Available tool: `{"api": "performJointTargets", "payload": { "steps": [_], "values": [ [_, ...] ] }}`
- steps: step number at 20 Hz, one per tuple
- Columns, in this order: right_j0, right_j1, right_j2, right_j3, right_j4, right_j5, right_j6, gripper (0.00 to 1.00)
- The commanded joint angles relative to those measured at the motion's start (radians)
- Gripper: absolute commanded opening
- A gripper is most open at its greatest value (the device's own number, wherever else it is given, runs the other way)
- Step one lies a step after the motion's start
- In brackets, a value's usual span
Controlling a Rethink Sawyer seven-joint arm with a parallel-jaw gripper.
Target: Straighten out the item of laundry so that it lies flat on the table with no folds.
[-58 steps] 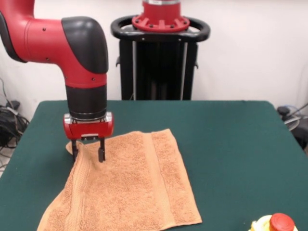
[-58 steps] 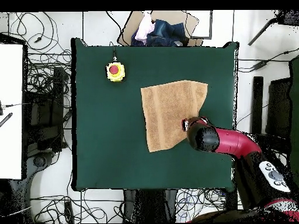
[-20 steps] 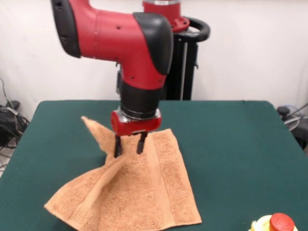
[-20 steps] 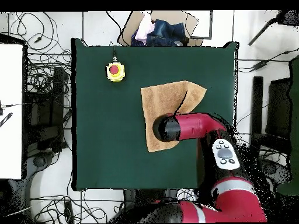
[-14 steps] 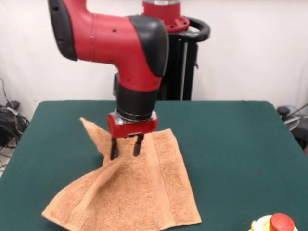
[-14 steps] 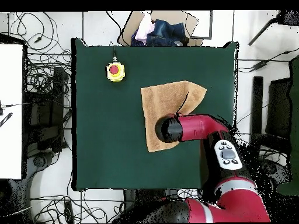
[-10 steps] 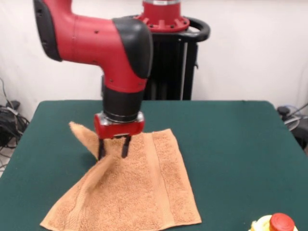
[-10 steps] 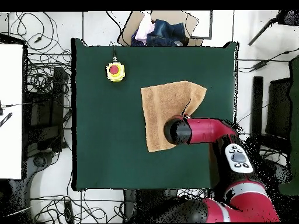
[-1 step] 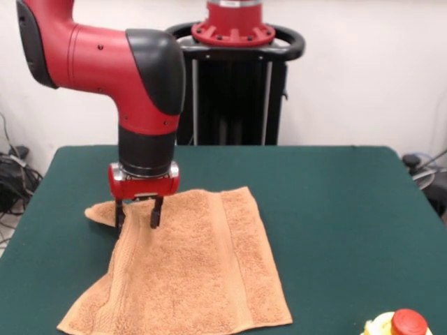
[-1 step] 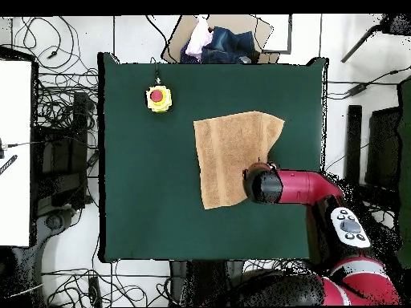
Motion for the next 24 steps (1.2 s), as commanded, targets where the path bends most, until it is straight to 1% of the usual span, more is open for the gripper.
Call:
{"api": "performJointTargets", "payload": {
  "steps": [1,3,5,9,12,14,17,18,20,24],
  "values": [
    [0.006,0.029,0.081,0.021,-0.044,-0.027,0.025,1.0],
    [0.005,0.036,0.077,0.016,-0.05,-0.032,0.024,1.0],
    [-0.017,0.034,0.093,0.024,-0.047,-0.038,0.014,1.0],
    [-0.105,-0.042,0.16,0.081,-0.014,0.021,-0.056,1.0],
    [-0.18,-0.124,0.216,0.113,0.016,0.111,-0.132,1.0],
    [-0.222,-0.165,0.24,0.112,0.024,0.171,-0.183,1.0],
    [-0.319,-0.224,0.316,0.116,0.056,0.275,-0.274,1.0],
    [-0.339,-0.252,0.336,0.115,0.069,0.317,-0.301,1.0],
    [-0.353,-0.326,0.356,0.108,0.102,0.409,-0.329,1.0],
    [-0.312,-0.476,0.339,0.048,0.143,0.639,-0.349,1.0]
  ]
}}
